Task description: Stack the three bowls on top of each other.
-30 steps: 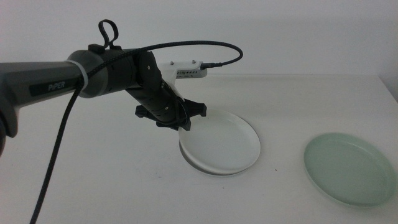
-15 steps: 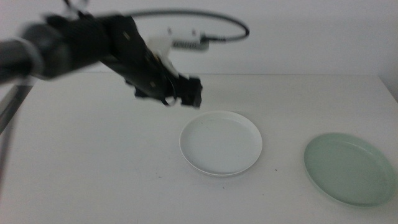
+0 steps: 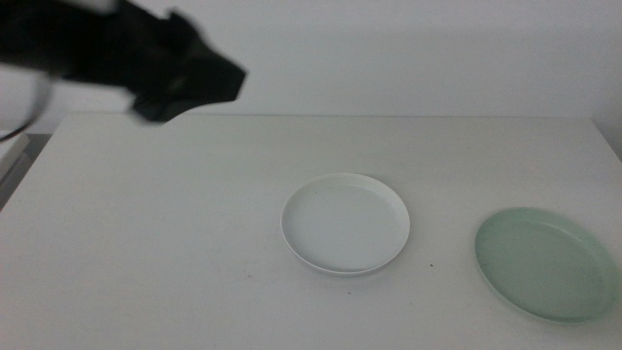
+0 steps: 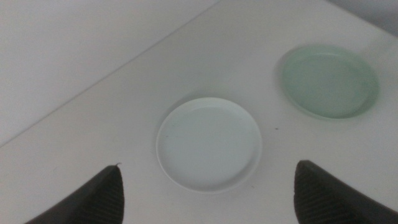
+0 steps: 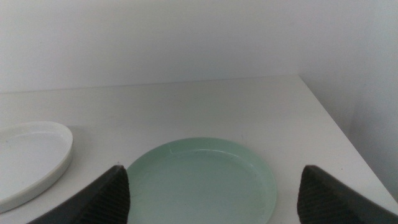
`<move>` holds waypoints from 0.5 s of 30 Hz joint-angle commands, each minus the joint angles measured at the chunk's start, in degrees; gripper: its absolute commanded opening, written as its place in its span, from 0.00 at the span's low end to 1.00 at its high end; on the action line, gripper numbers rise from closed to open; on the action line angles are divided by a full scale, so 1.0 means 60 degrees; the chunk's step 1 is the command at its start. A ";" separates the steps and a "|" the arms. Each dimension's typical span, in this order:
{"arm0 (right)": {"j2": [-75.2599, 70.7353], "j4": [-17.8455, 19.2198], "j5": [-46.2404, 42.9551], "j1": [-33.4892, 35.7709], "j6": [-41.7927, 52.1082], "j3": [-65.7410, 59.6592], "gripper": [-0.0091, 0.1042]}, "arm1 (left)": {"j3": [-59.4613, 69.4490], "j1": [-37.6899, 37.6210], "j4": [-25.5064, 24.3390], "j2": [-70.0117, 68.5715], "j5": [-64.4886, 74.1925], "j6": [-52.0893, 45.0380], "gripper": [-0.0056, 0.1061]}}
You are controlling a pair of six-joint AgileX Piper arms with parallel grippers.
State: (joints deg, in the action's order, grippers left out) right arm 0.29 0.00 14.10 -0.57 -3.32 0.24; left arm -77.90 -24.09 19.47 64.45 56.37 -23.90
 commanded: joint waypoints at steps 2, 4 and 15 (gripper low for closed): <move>-0.0048 0.0082 -0.0084 -0.0053 0.0021 -0.0040 0.90 | 0.0926 0.0008 0.0119 -0.1593 0.0031 0.0196 0.89; -0.0048 0.0082 -0.0084 -0.0053 0.0021 -0.0040 0.90 | 0.1332 0.0008 0.0161 -0.2315 0.0072 0.0309 0.89; -0.0048 0.0082 -0.0084 -0.0053 0.0021 -0.0040 0.90 | 0.1779 0.0008 0.0835 -0.3503 0.0736 0.0309 0.89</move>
State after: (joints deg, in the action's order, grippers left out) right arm 0.29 0.00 14.10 -0.57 -3.32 0.24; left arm -67.41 -24.09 23.79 43.67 61.10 -22.53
